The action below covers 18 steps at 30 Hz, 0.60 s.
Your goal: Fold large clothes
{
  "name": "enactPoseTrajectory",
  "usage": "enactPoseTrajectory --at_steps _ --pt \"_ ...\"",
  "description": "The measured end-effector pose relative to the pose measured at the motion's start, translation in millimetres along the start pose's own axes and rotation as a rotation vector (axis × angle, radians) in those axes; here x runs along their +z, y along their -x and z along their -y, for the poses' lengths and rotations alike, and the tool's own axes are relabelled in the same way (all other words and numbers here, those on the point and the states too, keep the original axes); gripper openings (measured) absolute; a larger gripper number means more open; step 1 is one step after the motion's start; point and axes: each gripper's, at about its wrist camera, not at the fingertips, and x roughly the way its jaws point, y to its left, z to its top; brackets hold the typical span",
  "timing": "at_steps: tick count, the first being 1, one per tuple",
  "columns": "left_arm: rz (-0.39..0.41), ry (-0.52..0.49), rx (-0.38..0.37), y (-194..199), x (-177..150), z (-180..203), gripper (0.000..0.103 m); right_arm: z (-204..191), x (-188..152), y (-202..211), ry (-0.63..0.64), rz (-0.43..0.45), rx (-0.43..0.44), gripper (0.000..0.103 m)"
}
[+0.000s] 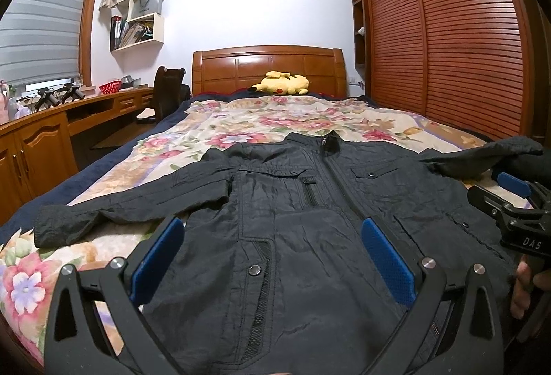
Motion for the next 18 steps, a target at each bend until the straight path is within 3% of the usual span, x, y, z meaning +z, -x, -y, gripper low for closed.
enactPoseTrajectory --at_steps 18 --pt "0.002 -0.001 0.003 1.3 0.5 -0.5 0.103 1.3 -0.2 1.1 -0.002 0.000 0.000 0.103"
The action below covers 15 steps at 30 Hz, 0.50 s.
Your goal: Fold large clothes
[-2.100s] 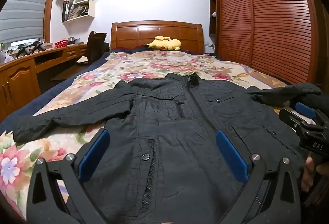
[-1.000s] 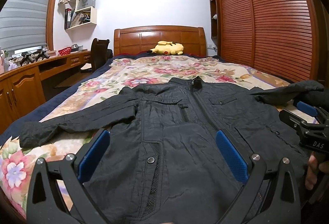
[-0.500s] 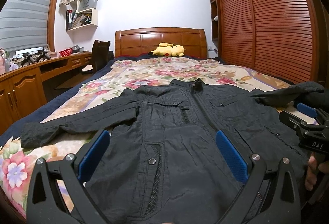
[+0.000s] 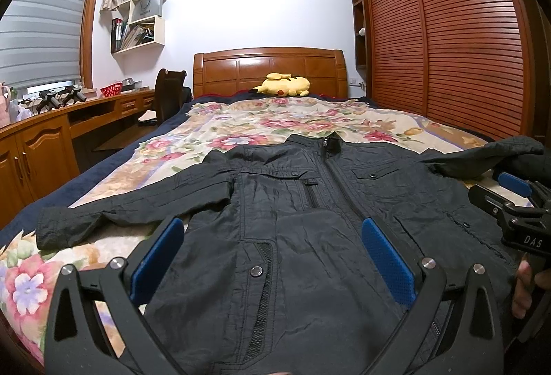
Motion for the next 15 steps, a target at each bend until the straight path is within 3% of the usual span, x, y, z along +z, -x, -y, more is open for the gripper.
enactPoseTrajectory --at_steps 15 --pt "0.000 -0.002 0.001 -0.4 -0.1 -0.5 0.103 -0.1 -0.5 0.2 -0.002 0.000 0.001 0.103"
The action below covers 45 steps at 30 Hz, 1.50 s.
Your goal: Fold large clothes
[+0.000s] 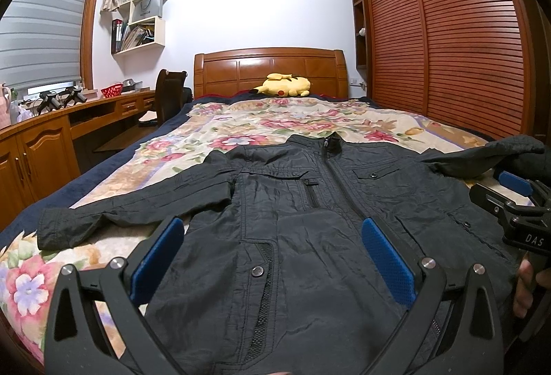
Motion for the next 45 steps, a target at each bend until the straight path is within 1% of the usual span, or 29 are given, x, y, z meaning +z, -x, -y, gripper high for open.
enactPoseTrajectory --at_steps 13,18,19,28,32,37,43,45 --pt "-0.001 -0.003 0.001 0.1 -0.3 -0.7 0.103 0.8 0.0 -2.2 -0.002 -0.001 0.002 0.103" --pt "-0.012 -0.011 0.021 -1.0 0.9 -7.6 0.103 0.0 -0.5 -8.0 0.002 -0.009 0.015 0.103" --pt "-0.015 -0.011 0.027 -1.2 0.8 -10.0 0.103 -1.1 0.3 -2.2 0.003 -0.010 0.024 0.103" --pt "-0.083 -0.019 0.052 -2.5 -2.6 -36.2 0.103 -21.7 0.7 -4.4 0.029 -0.021 0.091 0.103" --pt "-0.116 0.018 0.045 -3.4 -4.0 -52.4 0.103 -29.5 1.7 -5.2 0.035 -0.024 0.115 0.103" --pt "-0.139 0.026 0.057 -1.6 -9.0 -69.2 0.103 -39.9 4.5 -5.1 0.048 -0.023 0.138 0.103" --pt "-0.165 0.041 0.083 2.3 -14.7 -101.5 0.103 -56.2 9.2 -5.6 0.067 -0.021 0.170 0.103" --pt "-0.174 0.061 0.092 2.3 -16.0 -116.6 0.103 -63.6 11.8 -8.0 0.075 -0.018 0.179 0.103"
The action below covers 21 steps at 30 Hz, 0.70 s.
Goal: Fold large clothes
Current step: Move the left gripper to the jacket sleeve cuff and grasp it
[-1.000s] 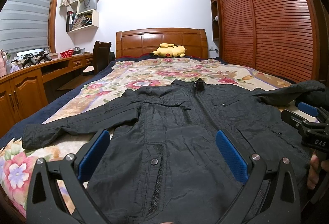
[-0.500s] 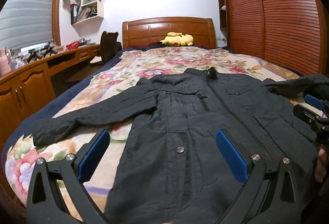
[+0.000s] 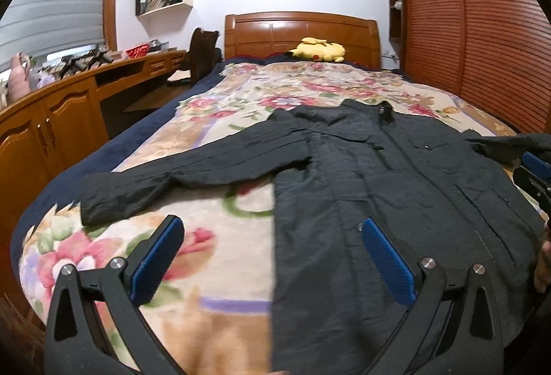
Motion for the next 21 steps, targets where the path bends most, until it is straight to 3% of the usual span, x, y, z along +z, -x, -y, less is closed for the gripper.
enactPoseTrajectory --at_steps 12,21 --pt "-0.065 0.034 0.083 -24.2 5.3 -84.6 0.103 -40.7 26.7 -41.7 0.055 -0.039 0.080 0.103" --pt "-0.122 0.088 0.096 -50.2 19.0 -151.1 0.102 -78.1 43.8 -78.0 0.081 -0.061 0.151 0.103"
